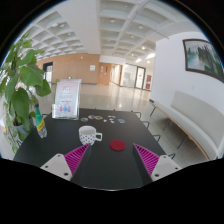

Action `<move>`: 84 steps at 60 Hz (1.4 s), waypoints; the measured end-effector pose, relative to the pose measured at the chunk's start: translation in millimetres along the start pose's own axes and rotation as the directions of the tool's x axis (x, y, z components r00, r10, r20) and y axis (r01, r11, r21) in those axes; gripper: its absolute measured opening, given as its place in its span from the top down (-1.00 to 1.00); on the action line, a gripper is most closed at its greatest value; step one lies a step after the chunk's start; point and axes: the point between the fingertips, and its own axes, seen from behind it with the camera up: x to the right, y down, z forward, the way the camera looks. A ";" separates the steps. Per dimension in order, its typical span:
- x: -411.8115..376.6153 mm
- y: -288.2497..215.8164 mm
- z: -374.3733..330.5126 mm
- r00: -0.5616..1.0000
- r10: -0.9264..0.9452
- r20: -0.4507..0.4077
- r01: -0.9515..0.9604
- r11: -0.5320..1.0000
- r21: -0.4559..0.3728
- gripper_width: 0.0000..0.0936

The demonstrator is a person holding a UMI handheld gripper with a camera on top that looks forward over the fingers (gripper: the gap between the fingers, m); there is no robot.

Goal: Pour water

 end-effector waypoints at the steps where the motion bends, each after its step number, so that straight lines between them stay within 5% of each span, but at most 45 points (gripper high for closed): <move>1: -0.3 0.5 -0.2 1.000 0.003 0.000 -0.003 1.000 -0.002 -0.84; 27: -22.6 43.4 -16.6 1.000 -0.018 0.013 0.019 0.998 -0.052 -0.83; 56: -325.0 28.0 54.3 0.947 -0.050 0.316 0.041 0.999 0.035 -0.84; 78: -428.3 -5.1 196.6 0.965 -0.019 0.261 0.003 0.998 0.060 -0.82; 84: -429.9 -6.4 214.8 0.970 -0.016 0.242 0.001 0.998 0.061 -0.59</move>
